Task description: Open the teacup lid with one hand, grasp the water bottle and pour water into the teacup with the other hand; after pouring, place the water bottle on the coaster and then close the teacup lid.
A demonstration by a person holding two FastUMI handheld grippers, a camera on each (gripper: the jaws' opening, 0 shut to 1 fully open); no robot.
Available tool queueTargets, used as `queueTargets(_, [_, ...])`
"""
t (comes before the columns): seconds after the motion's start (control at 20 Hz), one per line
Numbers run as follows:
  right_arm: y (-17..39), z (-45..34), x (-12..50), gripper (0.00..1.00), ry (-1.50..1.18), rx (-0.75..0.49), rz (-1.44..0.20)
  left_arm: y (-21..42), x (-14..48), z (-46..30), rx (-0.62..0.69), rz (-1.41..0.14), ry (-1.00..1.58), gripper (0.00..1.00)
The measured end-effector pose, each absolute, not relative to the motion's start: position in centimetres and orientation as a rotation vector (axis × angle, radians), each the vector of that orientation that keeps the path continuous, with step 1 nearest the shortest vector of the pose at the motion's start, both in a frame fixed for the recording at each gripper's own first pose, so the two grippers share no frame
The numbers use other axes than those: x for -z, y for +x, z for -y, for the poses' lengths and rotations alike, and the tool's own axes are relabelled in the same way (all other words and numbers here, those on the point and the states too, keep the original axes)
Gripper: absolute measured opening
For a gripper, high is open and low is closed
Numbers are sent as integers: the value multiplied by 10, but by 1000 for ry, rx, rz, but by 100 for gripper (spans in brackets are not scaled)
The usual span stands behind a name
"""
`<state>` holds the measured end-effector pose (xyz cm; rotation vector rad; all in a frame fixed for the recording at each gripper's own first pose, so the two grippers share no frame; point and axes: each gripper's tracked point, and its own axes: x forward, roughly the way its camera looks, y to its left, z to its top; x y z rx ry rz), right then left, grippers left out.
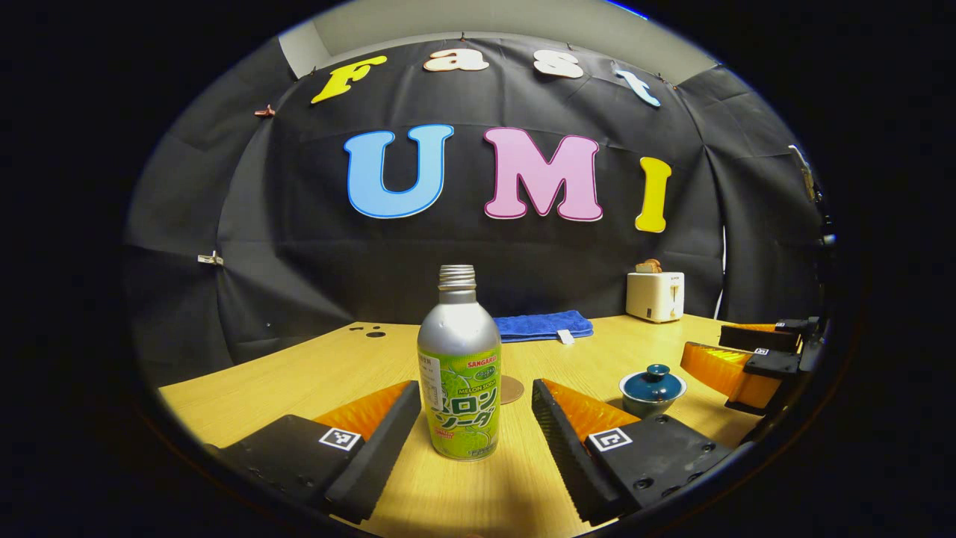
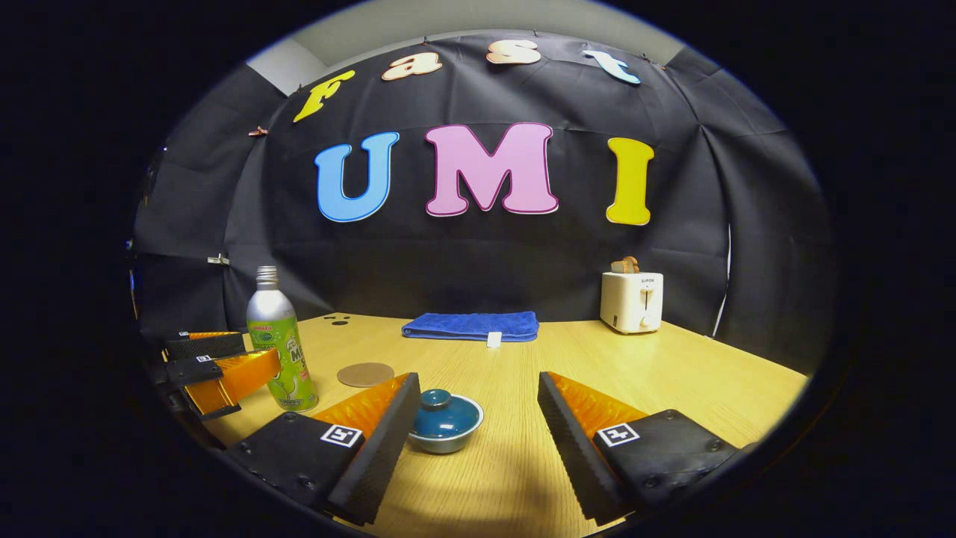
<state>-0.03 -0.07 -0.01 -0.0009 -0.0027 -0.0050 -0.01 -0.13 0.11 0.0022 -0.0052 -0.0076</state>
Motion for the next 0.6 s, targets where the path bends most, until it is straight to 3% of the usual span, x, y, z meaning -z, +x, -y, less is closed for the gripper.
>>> queueTargets(0.6, [7,-14,6,98,-3,-76,-32,0,-1,2,8,-4,1,95])
